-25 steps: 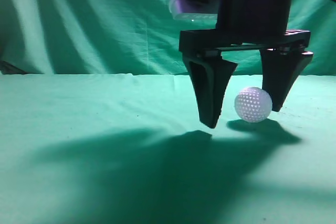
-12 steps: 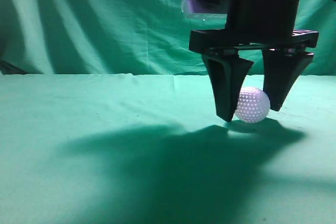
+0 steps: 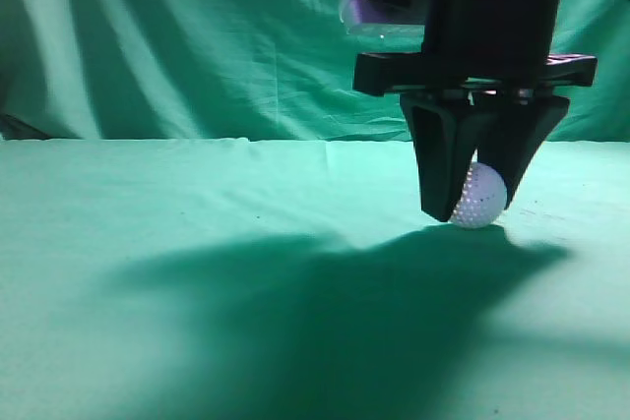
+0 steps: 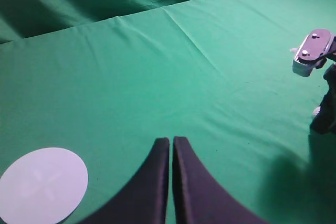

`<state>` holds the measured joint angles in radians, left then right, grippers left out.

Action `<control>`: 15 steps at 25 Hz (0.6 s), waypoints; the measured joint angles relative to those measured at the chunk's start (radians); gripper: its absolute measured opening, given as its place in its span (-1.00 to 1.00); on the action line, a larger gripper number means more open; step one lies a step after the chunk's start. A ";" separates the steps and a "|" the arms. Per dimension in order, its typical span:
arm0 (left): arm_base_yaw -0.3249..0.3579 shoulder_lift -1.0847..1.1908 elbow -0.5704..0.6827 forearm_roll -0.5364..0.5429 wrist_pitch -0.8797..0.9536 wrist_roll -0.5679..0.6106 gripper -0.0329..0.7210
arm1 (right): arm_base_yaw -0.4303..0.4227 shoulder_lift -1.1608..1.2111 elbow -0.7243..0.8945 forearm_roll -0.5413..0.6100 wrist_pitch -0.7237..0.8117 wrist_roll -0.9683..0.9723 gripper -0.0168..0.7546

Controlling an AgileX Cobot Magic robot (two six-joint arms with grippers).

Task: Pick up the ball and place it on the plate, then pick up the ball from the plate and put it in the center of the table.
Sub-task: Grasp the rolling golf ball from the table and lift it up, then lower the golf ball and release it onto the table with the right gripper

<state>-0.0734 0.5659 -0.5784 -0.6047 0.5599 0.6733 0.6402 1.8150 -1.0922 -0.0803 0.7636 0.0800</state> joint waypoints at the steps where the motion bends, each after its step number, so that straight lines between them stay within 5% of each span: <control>1: 0.000 0.000 0.000 0.000 0.000 0.000 -0.91 | 0.000 0.002 -0.009 0.000 0.010 0.000 -0.13; 15: 0.000 -0.004 0.000 0.000 0.009 0.000 -0.91 | 0.000 0.063 -0.417 0.000 0.087 -0.035 -0.13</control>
<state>-0.0734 0.5619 -0.5784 -0.6047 0.5689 0.6733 0.6402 1.8781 -1.5088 -0.0803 0.8509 0.0451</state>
